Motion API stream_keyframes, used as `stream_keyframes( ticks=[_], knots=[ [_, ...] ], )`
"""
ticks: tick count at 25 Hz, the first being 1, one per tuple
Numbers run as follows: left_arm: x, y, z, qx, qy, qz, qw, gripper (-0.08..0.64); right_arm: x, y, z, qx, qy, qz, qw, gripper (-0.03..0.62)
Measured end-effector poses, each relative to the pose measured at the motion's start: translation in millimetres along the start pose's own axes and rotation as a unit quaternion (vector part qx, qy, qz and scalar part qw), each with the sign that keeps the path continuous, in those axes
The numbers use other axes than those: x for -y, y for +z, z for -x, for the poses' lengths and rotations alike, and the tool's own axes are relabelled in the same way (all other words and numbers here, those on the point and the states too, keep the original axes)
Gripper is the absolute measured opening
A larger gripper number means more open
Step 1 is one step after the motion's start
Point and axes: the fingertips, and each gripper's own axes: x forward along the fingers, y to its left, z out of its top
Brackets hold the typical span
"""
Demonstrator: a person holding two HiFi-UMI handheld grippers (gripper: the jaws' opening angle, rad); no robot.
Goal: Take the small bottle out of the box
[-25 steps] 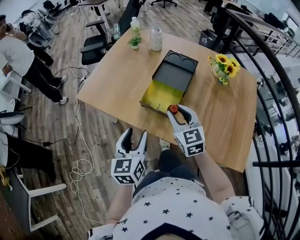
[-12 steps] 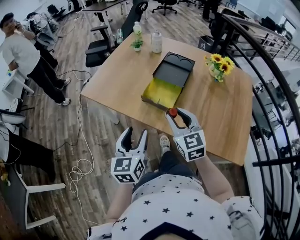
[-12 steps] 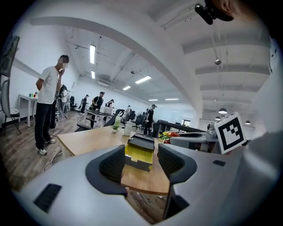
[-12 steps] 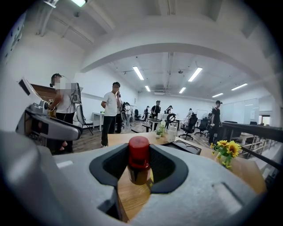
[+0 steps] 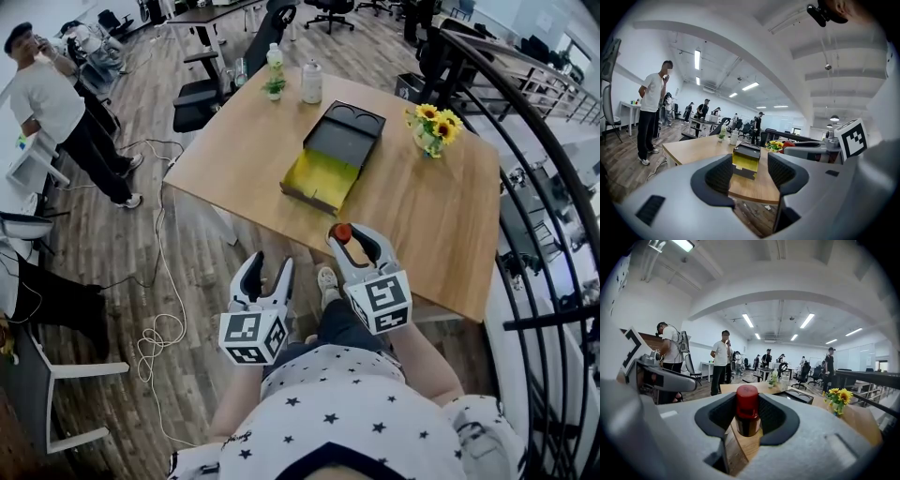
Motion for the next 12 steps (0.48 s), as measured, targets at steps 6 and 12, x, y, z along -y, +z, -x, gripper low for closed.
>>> stream_keyframes(
  ticks=[6, 12],
  knots=[
    [6.3, -3.9, 3.8, -0.002, -0.005, -0.002, 1.0, 0.229, -3.6, -3.1, 10.0, -0.001, -0.001, 0.0, 1.0, 0.143],
    [5.2, -5.0, 4.0, -0.005, -0.005, -0.002, 1.0, 0.229, -2.2, -4.3, 11.9, 0.0, -0.013, 0.003, 1.0, 0.141]
  ],
)
